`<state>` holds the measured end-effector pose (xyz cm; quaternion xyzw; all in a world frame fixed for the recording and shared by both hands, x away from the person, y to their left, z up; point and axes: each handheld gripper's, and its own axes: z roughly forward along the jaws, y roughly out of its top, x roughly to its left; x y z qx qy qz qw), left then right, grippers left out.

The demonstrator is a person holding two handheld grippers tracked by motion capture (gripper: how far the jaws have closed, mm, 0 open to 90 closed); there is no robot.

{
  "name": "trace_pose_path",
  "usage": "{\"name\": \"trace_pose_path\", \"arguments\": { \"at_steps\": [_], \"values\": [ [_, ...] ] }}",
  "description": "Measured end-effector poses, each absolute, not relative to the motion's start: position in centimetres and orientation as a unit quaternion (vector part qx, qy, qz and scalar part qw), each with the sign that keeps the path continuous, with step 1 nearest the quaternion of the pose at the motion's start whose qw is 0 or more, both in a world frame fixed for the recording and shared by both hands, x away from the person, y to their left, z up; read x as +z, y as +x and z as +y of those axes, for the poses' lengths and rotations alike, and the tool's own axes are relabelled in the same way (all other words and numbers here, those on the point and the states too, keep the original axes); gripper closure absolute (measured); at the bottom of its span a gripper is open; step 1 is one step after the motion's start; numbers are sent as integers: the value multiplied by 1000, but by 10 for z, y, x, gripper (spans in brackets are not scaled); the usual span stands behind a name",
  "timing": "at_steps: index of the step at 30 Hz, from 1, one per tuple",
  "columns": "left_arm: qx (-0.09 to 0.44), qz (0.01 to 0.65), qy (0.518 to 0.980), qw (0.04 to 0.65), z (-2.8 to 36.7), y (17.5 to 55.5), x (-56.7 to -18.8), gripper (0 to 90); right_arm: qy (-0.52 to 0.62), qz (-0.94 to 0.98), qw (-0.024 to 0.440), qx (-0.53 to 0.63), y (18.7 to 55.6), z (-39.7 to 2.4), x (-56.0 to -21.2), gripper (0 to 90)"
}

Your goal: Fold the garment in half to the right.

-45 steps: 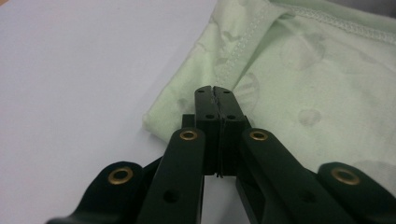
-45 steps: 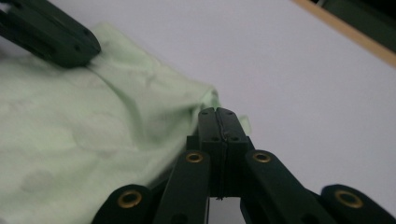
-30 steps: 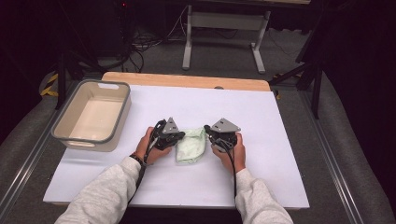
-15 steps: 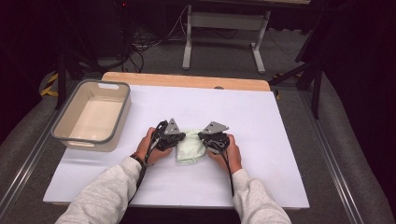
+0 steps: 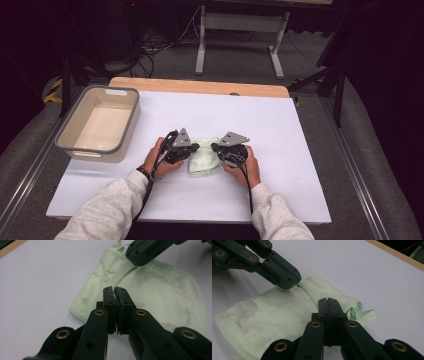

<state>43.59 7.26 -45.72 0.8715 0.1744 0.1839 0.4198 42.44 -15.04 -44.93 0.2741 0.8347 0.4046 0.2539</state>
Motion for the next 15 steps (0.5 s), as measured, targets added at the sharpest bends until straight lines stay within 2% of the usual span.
{"name": "trace_pose_path", "arguments": {
  "at_steps": [11,15],
  "values": [
    [160,125,899,389,72,399,-471,875,247,859,208,396,410,-143,-460,900],
    [171,119,899,386,72,392,-473,888,245,867,194,387,406,-141,-465,900]
  ]
}}
